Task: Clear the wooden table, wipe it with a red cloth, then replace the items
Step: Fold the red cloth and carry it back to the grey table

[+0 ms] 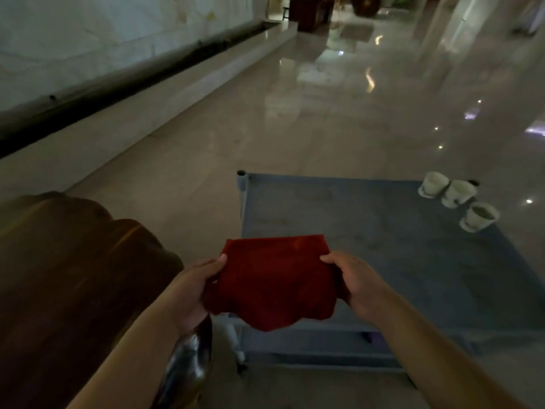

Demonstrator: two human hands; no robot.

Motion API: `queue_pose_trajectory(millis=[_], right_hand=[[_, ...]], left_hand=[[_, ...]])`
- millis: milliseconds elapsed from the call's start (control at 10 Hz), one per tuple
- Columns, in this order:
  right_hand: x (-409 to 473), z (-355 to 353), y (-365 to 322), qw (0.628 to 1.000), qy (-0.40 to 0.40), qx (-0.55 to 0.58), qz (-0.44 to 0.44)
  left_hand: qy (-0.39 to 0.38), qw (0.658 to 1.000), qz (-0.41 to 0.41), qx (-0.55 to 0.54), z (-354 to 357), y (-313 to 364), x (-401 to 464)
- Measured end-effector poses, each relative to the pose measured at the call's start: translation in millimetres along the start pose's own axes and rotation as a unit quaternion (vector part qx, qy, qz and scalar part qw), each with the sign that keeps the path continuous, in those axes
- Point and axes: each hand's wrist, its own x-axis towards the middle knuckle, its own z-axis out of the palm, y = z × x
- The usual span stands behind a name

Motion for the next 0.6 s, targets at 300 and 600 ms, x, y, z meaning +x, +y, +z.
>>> queue_pose_trajectory(millis=[300, 600], right_hand=[[43.2, -40.7, 38.3, 0.992, 0.06, -0.041, 0.1], [68.4, -40.6, 65.8, 0.936, 0.081, -0.342, 0.004]], left_hand=[[0.076, 0.985, -0.082, 0.13, 42.2, -21.4, 71.2], [0.135, 0.921, 0.033, 0.364, 20.7, -36.6, 95.8]])
